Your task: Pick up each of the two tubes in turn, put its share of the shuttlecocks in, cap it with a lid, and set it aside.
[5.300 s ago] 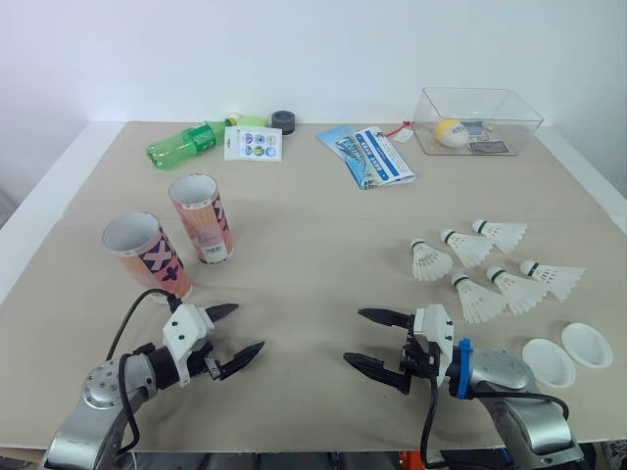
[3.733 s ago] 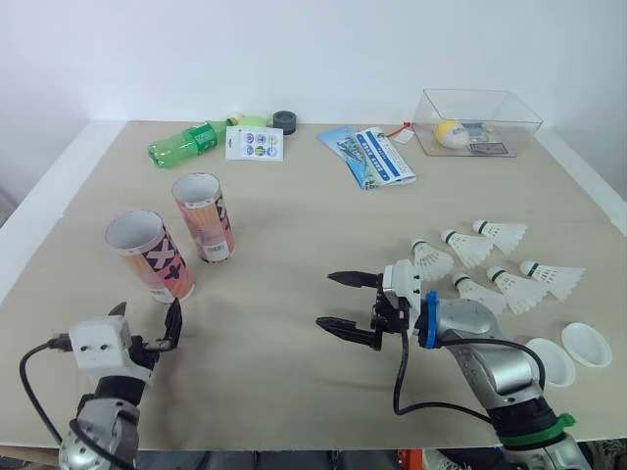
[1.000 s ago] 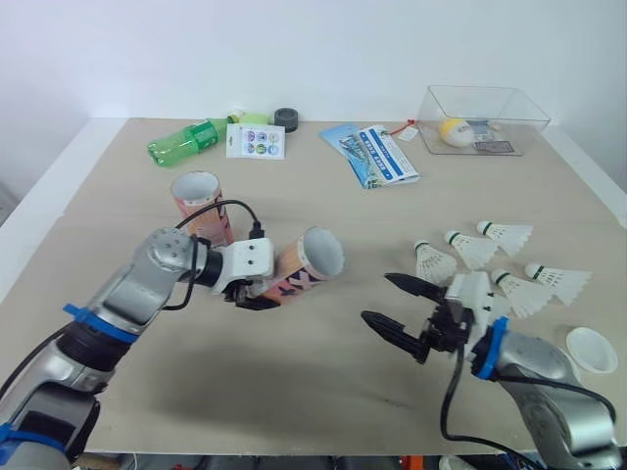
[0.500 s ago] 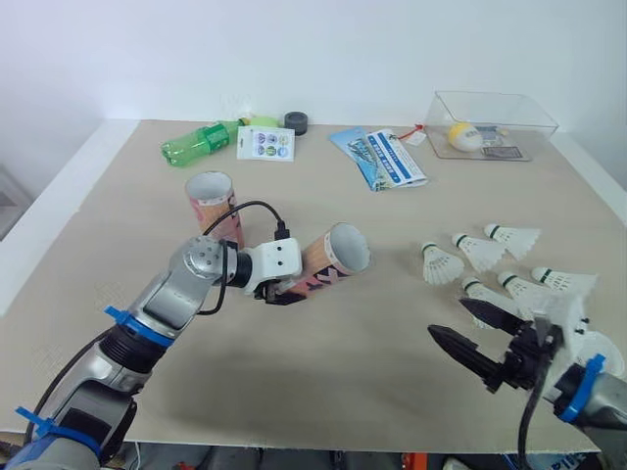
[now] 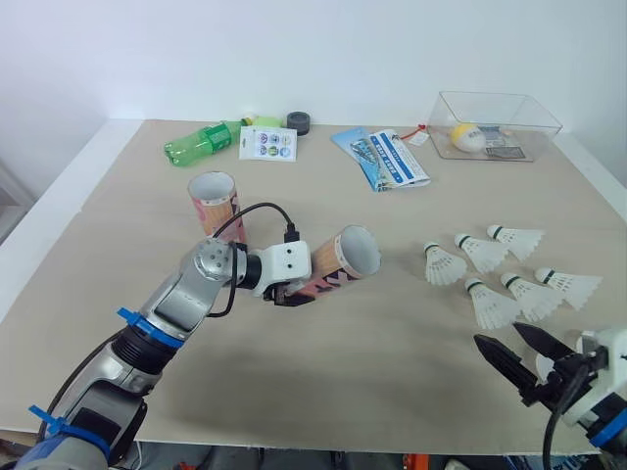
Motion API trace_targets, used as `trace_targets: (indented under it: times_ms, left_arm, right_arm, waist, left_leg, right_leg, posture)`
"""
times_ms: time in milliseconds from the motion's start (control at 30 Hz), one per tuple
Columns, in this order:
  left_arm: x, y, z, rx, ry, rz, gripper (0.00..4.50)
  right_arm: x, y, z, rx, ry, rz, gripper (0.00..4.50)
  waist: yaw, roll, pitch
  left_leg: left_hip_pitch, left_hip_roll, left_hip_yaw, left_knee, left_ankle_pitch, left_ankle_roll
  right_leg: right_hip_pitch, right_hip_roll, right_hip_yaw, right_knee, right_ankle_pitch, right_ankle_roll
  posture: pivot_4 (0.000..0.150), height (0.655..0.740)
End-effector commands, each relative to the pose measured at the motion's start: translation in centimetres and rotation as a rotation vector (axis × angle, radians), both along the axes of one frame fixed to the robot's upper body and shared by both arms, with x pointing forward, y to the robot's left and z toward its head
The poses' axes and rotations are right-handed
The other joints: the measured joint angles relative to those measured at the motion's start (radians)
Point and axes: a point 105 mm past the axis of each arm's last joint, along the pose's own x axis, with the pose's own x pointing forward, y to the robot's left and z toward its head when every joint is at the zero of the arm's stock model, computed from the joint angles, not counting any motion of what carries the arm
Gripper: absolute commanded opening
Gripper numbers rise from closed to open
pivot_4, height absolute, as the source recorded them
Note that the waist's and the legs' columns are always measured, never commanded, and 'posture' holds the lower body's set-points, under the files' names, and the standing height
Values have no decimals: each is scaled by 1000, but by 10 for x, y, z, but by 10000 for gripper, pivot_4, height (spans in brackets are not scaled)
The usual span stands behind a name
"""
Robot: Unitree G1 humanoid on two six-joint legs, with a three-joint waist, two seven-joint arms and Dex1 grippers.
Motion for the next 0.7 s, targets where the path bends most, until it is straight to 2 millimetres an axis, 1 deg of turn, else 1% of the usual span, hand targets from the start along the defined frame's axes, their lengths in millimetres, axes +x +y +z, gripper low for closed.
trace_targets:
  times_ms: [33, 167, 267, 500, 600, 633, 700]
  left_arm:
    - [-9, -11, -2, 1, 8, -49, 29743]
    - [-11, -12, -2, -6, 8, -42, 29743]
    - [-13, -13, -1, -12, 5, -34, 29743]
    - [-15, -11, -2, -17, 5, -17, 29743]
    - [-14, -11, -2, -21, 0, -8, 29743]
    - [-13, -10, -2, -21, -2, -7, 29743]
    - [-13, -10, -2, -19, -4, -7, 29743]
  right_arm:
    - [13, 5, 0, -21, -14, -10, 45000]
    - [33, 8, -6, -30, -9, -18, 45000]
    - [43, 4, -6, -37, -11, -44, 45000]
    - [52, -8, -10, -69, 7, -96, 45000]
    - [54, -9, -8, -81, 1, -99, 36177]
    - [55, -9, -7, -79, 0, -103, 31413]
    - [55, -9, -7, -78, 1, -108, 20230]
  waist:
    - [0, 0, 0]
    - [1, 0, 0]
    - [2, 1, 0]
    - [1, 1, 0]
    - [1, 1, 0]
    - [1, 1, 0]
    - [1, 1, 0]
  left_leg:
    - [0, 0, 0, 0, 0, 0]
    - [-1, 0, 0, -1, 0, 0]
    - [-1, -1, -1, -1, 0, 0]
    - [-1, -1, -1, -1, 0, 0]
    - [-1, -1, -1, -1, 0, 0]
    - [-1, -1, -1, -1, 0, 0]
    - [-1, -1, -1, -1, 0, 0]
  right_leg:
    - [0, 0, 0, 0, 0, 0]
    - [0, 0, 0, 0, -1, 1]
    - [0, 0, 0, 0, -1, 2]
    - [0, 0, 0, 0, -1, 2]
    - [0, 0, 0, 0, -1, 2]
    - [0, 0, 0, 0, -1, 2]
    - [0, 0, 0, 0, -1, 2]
  posture:
    - [1500, 7400]
    - [1500, 7400]
    - [1500, 7400]
    - [1500, 7400]
    - [1500, 7400]
    - [1500, 7400]
    - [1500, 7400]
